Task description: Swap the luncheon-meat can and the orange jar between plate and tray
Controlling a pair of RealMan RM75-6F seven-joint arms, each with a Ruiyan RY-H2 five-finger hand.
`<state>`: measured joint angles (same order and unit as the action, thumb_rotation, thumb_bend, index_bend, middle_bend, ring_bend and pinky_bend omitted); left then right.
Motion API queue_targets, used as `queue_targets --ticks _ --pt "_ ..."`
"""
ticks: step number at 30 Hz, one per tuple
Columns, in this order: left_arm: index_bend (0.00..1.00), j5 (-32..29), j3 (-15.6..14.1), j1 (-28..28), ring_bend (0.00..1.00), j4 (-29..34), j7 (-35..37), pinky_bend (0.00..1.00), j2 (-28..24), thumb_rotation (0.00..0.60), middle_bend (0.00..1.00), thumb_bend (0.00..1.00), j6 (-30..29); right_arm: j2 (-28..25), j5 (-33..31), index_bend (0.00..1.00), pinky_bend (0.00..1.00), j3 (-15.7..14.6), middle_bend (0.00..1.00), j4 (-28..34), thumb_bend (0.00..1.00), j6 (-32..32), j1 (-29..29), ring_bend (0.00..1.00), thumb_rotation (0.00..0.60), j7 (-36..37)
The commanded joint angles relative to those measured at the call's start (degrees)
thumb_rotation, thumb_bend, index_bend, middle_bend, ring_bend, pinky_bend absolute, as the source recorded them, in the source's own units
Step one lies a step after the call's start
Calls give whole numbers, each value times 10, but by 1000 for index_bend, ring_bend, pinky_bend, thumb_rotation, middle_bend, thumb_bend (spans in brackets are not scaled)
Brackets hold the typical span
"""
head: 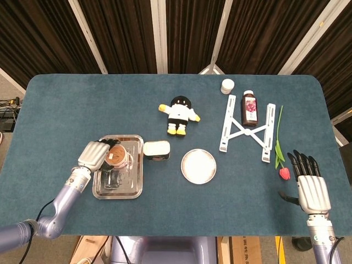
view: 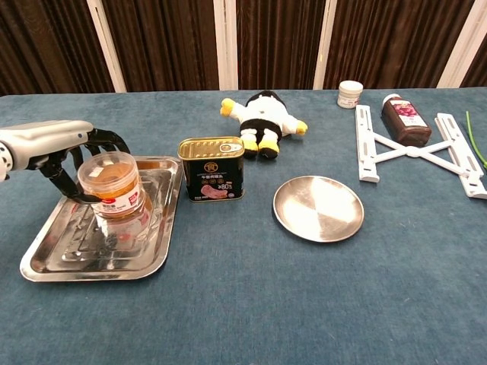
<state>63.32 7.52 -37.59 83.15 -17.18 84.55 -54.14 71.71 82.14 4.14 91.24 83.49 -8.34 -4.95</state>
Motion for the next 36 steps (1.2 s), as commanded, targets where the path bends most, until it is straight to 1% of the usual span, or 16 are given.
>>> queue_targets --ticks 1,5,9,13,18,21,24,28,32,36 --pt "379 17 1 4 301 -5 24 403 4 600 363 549 -10 0 0 0 0 0 0 1 24 0 1 0 600 1" --pt "387 48 4 10 307 4 59 403 -4 600 367 549 -29 -2 1 0 0 1 0 2 25 -3 1 0 600 3" --pt "389 80 5 16 307 37 93 403 -21 600 366 549 -43 -3 1 0 0 3 0 3 24 -2 2 0 600 4" --pt "389 111 -6 12 307 81 116 403 -39 600 363 548 -34 -1 2 0 0 4 0 2 24 0 4 0 600 3" --pt "389 114 -10 -1 307 122 123 403 -41 600 356 544 -5 -2 -1 0 0 8 0 2 24 1 6 0 600 5" --pt "389 106 -9 -11 307 128 103 403 -27 600 356 544 3 -4 -2 0 0 11 0 2 24 4 7 0 600 11" --pt "390 96 -5 -16 307 120 85 404 -3 600 356 544 0 -6 -3 0 0 13 0 0 23 5 9 0 600 17" --pt "393 87 1 -25 307 100 75 403 33 600 356 544 -1 -10 -4 0 0 16 0 0 24 6 10 0 600 27" --pt "395 94 5 -33 307 68 66 403 74 600 352 540 -11 -12 -6 0 0 19 0 -2 23 5 11 0 600 36" --pt "387 91 5 -40 294 54 60 384 94 600 332 520 -8 -13 -9 0 0 20 0 -5 24 1 10 0 600 39"
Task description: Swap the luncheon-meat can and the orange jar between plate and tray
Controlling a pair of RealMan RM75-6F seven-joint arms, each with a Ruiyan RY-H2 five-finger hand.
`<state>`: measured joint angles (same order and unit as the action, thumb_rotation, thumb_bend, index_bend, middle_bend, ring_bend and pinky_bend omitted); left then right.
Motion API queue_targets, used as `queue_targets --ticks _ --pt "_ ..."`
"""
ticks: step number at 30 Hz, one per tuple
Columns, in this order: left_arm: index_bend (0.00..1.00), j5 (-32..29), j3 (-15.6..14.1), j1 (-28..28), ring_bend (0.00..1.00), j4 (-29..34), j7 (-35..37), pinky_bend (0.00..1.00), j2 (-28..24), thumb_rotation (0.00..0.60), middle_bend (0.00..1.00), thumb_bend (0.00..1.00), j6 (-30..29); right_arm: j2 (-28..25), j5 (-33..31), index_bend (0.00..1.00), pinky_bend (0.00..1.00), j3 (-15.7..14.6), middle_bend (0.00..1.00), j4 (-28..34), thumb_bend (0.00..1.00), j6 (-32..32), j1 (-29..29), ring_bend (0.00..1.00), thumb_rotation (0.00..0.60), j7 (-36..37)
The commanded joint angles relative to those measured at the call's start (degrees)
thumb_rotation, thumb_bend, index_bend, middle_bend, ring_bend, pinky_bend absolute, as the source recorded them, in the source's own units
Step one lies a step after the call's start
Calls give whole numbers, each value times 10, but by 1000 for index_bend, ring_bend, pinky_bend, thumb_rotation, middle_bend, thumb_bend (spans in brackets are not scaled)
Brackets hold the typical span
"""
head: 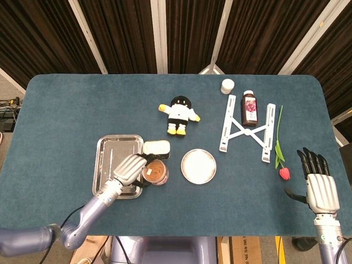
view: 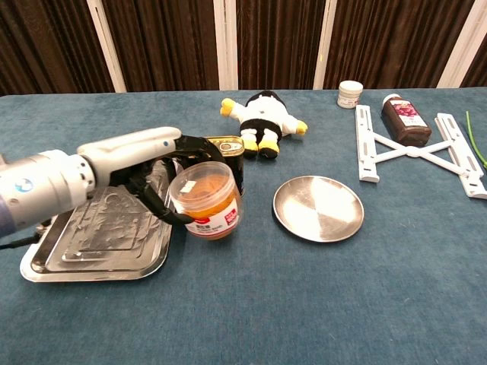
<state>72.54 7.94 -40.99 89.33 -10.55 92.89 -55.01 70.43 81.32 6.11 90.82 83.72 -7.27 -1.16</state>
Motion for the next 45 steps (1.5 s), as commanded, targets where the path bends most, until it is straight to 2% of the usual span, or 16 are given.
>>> queue_targets --ticks 1,7,11,13,20,29,38,45 --pt "385 -3 1 -7 285 -9 -10 376 14 600 322 514 3 -1 -1 0 0 1 0 -1 24 -1 0 0 600 2" --pt "353 -24 -5 -14 169 9 -68 302 11 600 221 367 8 -3 -2 0 0 2 0 3 24 -3 1 0 600 10" --pt "331 -51 -7 -18 132 44 -95 275 -7 600 190 225 19 -4 -4 0 0 2 0 6 24 -5 2 0 600 11" --pt "324 -64 -7 -20 123 57 -109 266 -13 600 181 189 20 -5 -6 0 0 3 0 7 24 -6 2 0 600 11" --pt "318 -91 -5 -25 121 93 -117 264 -31 600 178 170 25 -6 -17 0 0 5 0 12 24 -13 2 0 600 2" --pt "297 -98 -11 -26 101 119 -136 262 -48 600 143 84 10 -7 -25 0 0 7 0 15 24 -19 1 0 600 -3" --pt "283 -107 -18 -33 90 118 -153 258 -46 600 119 1 8 -9 -27 0 0 6 0 17 25 -26 1 0 600 -3" --pt "179 -106 -22 -34 37 119 -159 229 -39 600 28 0 1 -10 -33 0 0 8 0 16 24 -29 1 0 600 -1"
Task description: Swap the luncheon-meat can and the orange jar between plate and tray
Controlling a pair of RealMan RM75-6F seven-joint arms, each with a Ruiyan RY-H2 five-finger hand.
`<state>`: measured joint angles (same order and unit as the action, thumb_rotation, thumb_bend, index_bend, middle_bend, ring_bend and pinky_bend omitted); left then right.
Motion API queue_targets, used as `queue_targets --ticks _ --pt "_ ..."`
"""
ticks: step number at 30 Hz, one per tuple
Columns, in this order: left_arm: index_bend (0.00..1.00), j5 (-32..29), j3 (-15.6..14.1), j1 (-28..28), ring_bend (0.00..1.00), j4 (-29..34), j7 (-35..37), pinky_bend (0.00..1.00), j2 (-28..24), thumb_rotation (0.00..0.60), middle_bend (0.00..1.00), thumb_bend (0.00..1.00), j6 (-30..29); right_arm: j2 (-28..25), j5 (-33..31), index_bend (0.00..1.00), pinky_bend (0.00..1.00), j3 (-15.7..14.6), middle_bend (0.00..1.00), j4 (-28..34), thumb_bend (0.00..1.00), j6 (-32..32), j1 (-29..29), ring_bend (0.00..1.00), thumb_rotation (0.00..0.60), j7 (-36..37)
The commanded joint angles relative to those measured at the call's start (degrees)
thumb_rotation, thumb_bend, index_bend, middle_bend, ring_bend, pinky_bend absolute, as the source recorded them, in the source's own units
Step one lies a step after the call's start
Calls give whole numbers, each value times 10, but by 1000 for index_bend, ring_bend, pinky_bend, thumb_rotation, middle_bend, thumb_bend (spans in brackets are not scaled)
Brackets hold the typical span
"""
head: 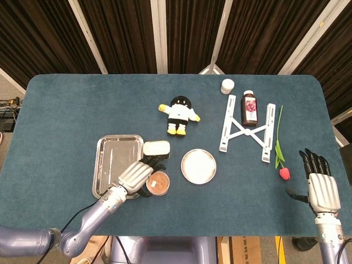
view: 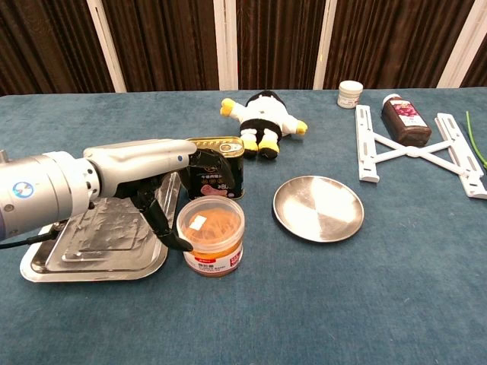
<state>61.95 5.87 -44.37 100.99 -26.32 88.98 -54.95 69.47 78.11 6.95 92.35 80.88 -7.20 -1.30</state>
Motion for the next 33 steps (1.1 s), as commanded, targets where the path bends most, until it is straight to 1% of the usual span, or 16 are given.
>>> queue_targets --ticks 1,4,8,15,18,20,22,24,25,28,30,33 --pt "166 0 -3 0 34 5 -1 227 -1 600 20 0 0 -1 -1 0 0 0 0 0 24 -2 0 0 600 0" --pt "133 -1 -4 -1 20 8 -2 216 -1 600 0 0 0 -2 -1 0 0 -1 0 2 24 -4 0 0 600 2" --pt "133 1 -5 -1 18 21 -2 215 -9 600 5 0 -4 -3 0 0 0 -1 0 2 24 -2 0 0 600 0" --pt "159 73 4 25 26 70 56 225 -56 600 41 0 -49 -4 -2 0 0 -1 0 5 24 -3 1 0 600 -2" --pt "183 114 10 38 30 84 101 232 -72 600 66 0 -72 -3 -4 0 0 0 0 5 24 -3 1 0 600 -4" --pt "207 137 21 43 30 78 131 232 -74 600 80 0 -90 -2 -5 0 0 1 0 6 24 -2 1 0 600 -3" --pt "220 145 36 40 30 57 146 233 -68 600 84 0 -98 -2 -6 0 0 2 0 7 24 -2 2 0 600 -1" --pt "217 124 56 28 30 35 148 233 -57 600 80 0 -88 -1 -8 0 0 2 0 6 24 -3 2 0 600 -2" --pt "215 98 71 16 30 19 141 233 -49 600 79 0 -74 0 -9 0 0 2 0 5 24 -5 1 0 600 -5" --pt "211 41 96 -13 30 -17 104 232 -27 600 77 0 -47 4 -16 0 0 3 0 1 25 -12 -2 0 600 -11" --pt "210 13 104 -24 29 -31 98 231 -14 600 76 0 -37 7 -21 0 0 4 0 -2 24 -18 -5 0 600 -14" --pt "210 -10 112 -32 29 -68 121 225 8 600 74 0 -22 8 -26 0 0 4 0 -3 24 -24 -6 0 600 -16"
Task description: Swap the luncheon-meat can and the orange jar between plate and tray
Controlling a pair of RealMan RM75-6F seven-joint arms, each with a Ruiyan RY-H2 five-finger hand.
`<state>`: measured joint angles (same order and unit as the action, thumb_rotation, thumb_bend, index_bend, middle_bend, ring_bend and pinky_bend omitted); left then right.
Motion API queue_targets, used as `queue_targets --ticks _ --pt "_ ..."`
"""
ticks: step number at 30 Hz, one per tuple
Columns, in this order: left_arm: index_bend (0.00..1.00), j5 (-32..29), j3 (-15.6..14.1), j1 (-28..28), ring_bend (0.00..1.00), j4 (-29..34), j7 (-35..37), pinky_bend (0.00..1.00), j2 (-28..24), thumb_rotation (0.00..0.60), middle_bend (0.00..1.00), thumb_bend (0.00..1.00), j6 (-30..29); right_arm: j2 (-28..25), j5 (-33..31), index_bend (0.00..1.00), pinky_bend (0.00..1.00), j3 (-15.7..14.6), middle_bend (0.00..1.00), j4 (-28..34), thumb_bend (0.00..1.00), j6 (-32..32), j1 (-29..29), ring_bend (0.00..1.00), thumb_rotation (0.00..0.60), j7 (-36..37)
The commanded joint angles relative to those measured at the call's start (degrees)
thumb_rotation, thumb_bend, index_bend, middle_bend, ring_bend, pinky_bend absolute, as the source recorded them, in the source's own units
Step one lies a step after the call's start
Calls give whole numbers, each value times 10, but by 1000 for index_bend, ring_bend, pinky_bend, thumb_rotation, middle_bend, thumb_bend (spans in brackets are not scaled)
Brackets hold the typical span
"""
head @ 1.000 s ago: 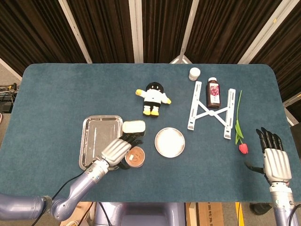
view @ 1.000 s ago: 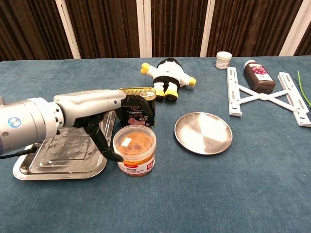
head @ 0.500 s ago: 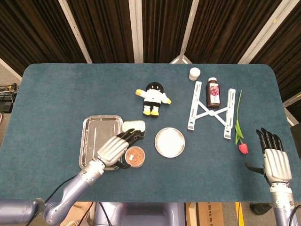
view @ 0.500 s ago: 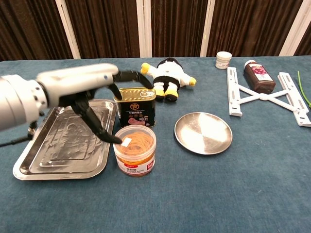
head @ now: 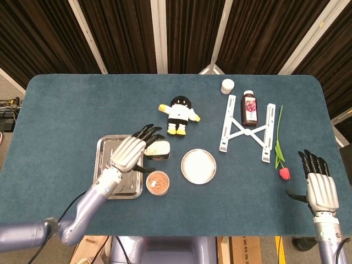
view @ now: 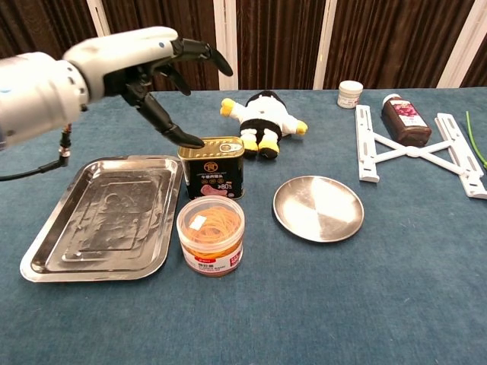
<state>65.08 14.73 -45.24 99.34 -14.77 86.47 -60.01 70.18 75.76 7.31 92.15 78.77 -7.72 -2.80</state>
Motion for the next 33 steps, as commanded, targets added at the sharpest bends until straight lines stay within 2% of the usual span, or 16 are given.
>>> queue_targets --ticks 1,7,13,18,22,25,29,33 --pt "209 -44 23 -26 29 -67 14 223 39 600 73 0 34 0 -3 0 0 0 0 -1 24 -3 -1 0 600 -1" --pt "199 -45 25 -31 28 -155 76 215 75 600 69 0 58 -1 -8 0 0 2 0 -1 25 -6 -2 0 600 -1" --pt "197 -27 14 -36 28 -221 118 211 105 600 68 0 78 -3 -14 0 0 2 0 2 24 -11 -2 0 600 -2" --pt "197 -19 5 -39 28 -253 135 211 123 600 69 0 92 -4 -15 0 0 2 0 5 24 -12 -3 0 600 -5" --pt "202 -13 -6 -29 33 -233 133 214 125 600 77 15 83 -5 -15 0 0 2 0 7 24 -8 -1 0 600 -5" --pt "231 -13 -7 -32 85 -244 133 250 132 600 120 103 87 -5 -14 0 0 2 0 7 24 -9 -1 0 600 -4" --pt "299 0 -8 -34 213 -266 147 359 150 600 262 405 87 -4 -14 0 0 0 0 6 24 -13 -3 0 600 -5" --pt "315 12 -12 -36 225 -299 149 371 172 600 289 441 81 -4 -16 0 0 0 0 5 25 -19 -5 0 600 -2"
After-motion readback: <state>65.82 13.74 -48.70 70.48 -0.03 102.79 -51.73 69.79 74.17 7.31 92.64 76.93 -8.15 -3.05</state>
